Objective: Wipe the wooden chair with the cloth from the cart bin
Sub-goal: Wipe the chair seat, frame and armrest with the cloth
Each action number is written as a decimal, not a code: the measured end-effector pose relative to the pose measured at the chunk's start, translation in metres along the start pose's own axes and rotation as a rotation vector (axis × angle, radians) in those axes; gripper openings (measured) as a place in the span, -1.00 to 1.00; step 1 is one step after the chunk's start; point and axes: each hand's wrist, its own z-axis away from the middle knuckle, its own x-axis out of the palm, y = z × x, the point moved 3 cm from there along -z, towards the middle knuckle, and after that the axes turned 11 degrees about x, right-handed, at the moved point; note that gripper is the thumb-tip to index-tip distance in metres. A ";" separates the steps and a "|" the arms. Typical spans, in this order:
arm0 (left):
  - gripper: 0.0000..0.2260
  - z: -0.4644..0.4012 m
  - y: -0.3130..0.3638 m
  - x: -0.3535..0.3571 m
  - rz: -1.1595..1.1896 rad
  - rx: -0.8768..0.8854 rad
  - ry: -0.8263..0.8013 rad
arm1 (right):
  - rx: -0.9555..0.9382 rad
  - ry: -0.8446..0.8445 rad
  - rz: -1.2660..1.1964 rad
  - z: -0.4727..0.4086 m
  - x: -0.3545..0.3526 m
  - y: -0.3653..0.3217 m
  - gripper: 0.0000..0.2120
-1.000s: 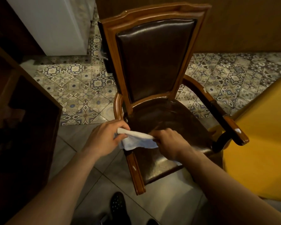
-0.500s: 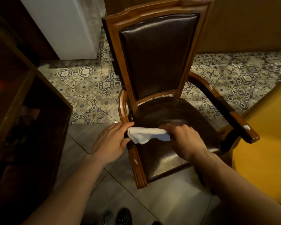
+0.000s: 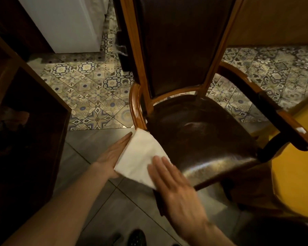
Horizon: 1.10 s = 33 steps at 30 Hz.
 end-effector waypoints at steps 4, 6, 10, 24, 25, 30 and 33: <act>-0.27 -0.004 0.011 -0.005 -0.270 0.412 0.008 | -0.007 -0.011 0.163 0.014 0.033 -0.010 -0.31; -0.31 -0.005 0.010 -0.002 -0.304 0.403 -0.015 | 0.027 -0.006 0.179 0.016 0.039 -0.010 -0.32; -0.32 -0.007 0.005 0.002 -0.254 0.407 0.010 | 0.070 -0.022 0.210 0.021 0.039 -0.015 -0.42; 0.02 -0.007 0.009 0.009 -0.278 0.385 0.001 | -0.037 0.042 0.278 0.062 0.026 -0.012 -0.80; 0.02 -0.008 0.009 0.008 -0.274 0.377 0.001 | -0.004 -0.007 0.239 0.062 0.024 -0.012 -0.80; -0.01 -0.007 0.008 0.009 -0.228 0.345 0.050 | 0.051 -0.146 0.222 0.050 0.025 -0.014 -0.59; 0.01 -0.007 0.009 0.011 -0.215 0.329 0.062 | 0.135 -0.185 0.165 0.035 0.023 -0.016 -0.38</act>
